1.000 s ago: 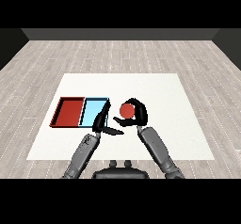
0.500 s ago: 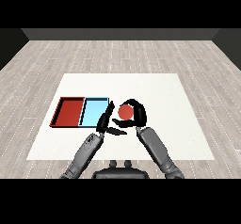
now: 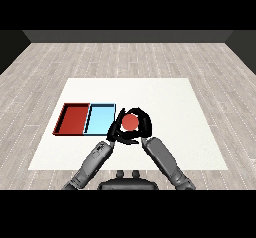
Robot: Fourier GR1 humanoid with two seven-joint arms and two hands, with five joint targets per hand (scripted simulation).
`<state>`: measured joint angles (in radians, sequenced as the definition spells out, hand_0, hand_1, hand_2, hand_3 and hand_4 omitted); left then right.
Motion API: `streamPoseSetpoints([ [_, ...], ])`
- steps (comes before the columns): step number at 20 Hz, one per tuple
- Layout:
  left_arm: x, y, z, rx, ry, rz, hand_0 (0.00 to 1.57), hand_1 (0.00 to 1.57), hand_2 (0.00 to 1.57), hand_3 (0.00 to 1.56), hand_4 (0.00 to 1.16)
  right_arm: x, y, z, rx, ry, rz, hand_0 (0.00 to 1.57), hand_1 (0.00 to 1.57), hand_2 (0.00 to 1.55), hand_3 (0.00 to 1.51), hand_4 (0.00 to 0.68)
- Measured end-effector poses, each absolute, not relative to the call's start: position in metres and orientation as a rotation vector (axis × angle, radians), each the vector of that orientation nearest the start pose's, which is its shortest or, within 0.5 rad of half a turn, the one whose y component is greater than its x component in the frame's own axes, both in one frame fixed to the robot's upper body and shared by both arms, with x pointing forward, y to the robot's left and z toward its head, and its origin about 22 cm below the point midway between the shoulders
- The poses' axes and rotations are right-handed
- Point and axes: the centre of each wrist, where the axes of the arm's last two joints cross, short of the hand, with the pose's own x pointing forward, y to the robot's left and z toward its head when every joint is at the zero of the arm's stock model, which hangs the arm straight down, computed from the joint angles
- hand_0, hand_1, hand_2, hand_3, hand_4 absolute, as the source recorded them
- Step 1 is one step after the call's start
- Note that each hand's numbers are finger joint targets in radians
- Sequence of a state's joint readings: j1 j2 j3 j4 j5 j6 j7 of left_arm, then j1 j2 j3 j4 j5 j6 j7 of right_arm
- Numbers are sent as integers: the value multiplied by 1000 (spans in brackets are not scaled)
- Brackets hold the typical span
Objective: Pick the red can and put it in the red box
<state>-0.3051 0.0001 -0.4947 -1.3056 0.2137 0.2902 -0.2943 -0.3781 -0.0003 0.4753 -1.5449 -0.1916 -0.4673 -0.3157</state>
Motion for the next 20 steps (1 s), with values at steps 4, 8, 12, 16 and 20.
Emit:
streamPoseSetpoints([
  [4,275,83,9,-337,-1776,-163,0,0,0,0,0,274,-74,72,312,-2101,-15,1507,1507,1450,1417,652],
  [8,277,83,-1,-358,-1769,-164,0,0,0,0,0,273,-66,72,329,-2098,-15,1522,1522,1453,1406,648],
  [12,274,85,5,-379,-1770,-166,0,0,0,0,0,273,-62,78,335,-2096,-4,1510,1510,1461,1406,639],
  [16,279,83,5,-316,-1768,-108,374,374,719,567,911,272,-57,74,321,-2094,5,1544,1544,1467,1404,651],
  [20,275,77,4,-257,-1754,-26,1571,1571,1561,1478,1121,271,-58,76,330,-2100,11,1498,1498,1449,1391,652],
])
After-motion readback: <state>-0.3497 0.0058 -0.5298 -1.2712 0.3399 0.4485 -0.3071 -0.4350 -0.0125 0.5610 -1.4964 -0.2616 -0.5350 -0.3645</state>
